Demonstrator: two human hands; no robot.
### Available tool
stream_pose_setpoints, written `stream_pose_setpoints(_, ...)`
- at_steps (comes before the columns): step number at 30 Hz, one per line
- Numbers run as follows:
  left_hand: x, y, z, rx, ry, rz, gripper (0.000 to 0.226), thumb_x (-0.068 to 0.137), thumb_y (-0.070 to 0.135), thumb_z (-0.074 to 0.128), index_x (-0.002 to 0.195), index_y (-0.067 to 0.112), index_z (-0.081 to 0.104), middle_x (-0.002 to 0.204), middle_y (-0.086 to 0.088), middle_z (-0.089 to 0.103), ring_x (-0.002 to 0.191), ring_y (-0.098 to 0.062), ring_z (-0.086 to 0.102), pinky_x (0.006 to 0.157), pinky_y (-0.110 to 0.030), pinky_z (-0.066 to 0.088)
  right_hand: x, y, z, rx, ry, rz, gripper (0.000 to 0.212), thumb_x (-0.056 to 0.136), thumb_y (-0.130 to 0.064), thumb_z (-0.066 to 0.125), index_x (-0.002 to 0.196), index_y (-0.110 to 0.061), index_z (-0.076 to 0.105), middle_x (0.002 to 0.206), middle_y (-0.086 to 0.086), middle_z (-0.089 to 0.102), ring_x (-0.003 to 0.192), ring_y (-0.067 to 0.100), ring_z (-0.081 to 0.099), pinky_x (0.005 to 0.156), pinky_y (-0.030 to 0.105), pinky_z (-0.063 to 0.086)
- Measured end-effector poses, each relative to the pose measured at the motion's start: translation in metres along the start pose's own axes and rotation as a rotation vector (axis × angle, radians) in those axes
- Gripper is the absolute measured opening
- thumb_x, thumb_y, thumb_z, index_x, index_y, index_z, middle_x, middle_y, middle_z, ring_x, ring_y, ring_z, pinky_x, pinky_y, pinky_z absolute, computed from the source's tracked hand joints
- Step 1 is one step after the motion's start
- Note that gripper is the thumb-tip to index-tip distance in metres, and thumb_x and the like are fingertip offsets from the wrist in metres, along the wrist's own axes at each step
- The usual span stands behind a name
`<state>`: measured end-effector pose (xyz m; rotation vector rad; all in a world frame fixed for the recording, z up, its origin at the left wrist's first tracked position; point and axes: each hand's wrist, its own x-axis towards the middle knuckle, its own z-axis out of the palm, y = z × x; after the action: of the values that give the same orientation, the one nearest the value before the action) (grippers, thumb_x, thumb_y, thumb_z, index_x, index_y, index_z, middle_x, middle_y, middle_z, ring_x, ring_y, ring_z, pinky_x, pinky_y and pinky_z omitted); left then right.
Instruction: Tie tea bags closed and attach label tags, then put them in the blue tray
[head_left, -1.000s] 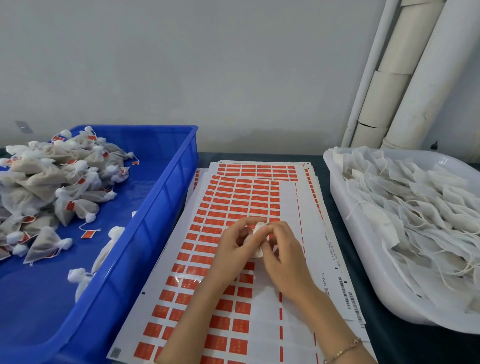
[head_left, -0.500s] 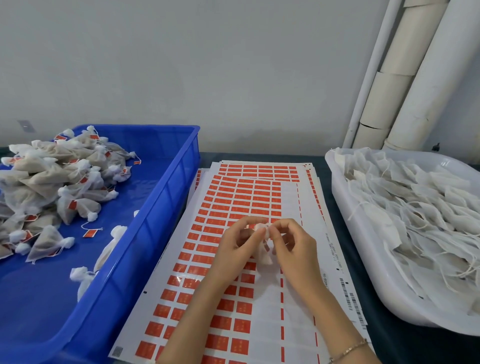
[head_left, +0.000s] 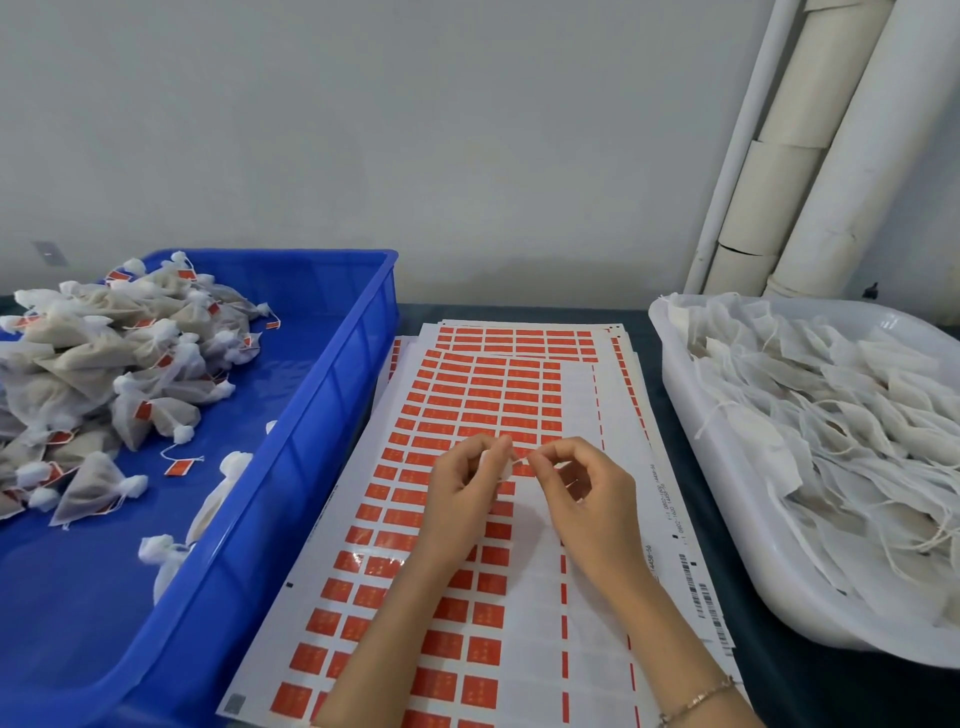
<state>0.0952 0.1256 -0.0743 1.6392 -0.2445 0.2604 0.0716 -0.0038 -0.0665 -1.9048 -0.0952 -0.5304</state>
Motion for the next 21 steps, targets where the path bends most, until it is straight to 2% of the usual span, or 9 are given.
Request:
stream_pose_setpoints(6, 0.0009, 0.0009, 0.0001, 0.012, 0.080, -0.012, 0.021, 0.095, 0.027, 0.055, 0.078, 0.021, 0.066, 0.065, 0.014, 0.063, 0.059, -0.003, 0.057, 0.053, -0.008, 0.041, 0.0018, 0.0020, -0.0035, 0.005, 0.131, 0.006, 0.004, 0.088, -0.028, 0.065, 0.089, -0.030, 0.062, 0.089, -0.020, 0.064, 0.085, -0.004, 0.059, 0.066, 0.004, 0.047)
stream_pose_setpoints(10, -0.0008, 0.0032, 0.0023, 0.043, 0.050, 0.000, 0.023, 0.088, 0.040, 0.054, 0.077, 0.024, 0.067, 0.066, 0.015, 0.064, 0.062, -0.003, 0.059, 0.054, -0.009, 0.043, 0.0053, 0.0049, -0.0059, -0.025, 0.235, 0.024, 0.003, 0.090, -0.028, 0.063, 0.091, -0.026, 0.063, 0.090, -0.015, 0.066, 0.077, 0.006, 0.064, 0.065, 0.011, 0.050)
stream_pose_setpoints(12, -0.0019, 0.0022, 0.0039, 0.066, 0.006, 0.015, 0.023, 0.090, 0.037, 0.056, 0.078, 0.022, 0.069, 0.066, 0.016, 0.064, 0.064, -0.002, 0.060, 0.057, -0.008, 0.044, 0.0056, 0.0059, -0.0060, -0.038, 0.287, 0.015, 0.002, 0.090, -0.026, 0.063, 0.091, -0.024, 0.063, 0.089, -0.013, 0.066, 0.075, 0.007, 0.064, 0.064, 0.014, 0.050)
stream_pose_setpoints(17, -0.0011, 0.0007, 0.0052, 0.075, -0.042, 0.051, 0.026, 0.090, 0.030, 0.059, 0.076, 0.012, 0.070, 0.067, -0.001, 0.065, 0.066, -0.014, 0.059, 0.061, -0.014, 0.047, 0.0064, 0.0081, -0.0072, -0.048, 0.341, 0.030, 0.010, 0.089, -0.033, 0.060, 0.092, -0.024, 0.063, 0.088, -0.018, 0.064, 0.079, -0.002, 0.062, 0.059, 0.005, 0.047)
stream_pose_setpoints(21, -0.0011, 0.0015, 0.0034, 0.077, -0.047, 0.046, 0.023, 0.092, 0.023, 0.060, 0.076, 0.009, 0.069, 0.067, 0.000, 0.065, 0.068, -0.015, 0.060, 0.064, -0.016, 0.050, 0.0081, 0.0087, -0.0074, -0.047, 0.329, 0.047, 0.010, 0.088, -0.036, 0.060, 0.092, -0.027, 0.062, 0.088, -0.022, 0.063, 0.079, -0.003, 0.062, 0.056, 0.004, 0.046)
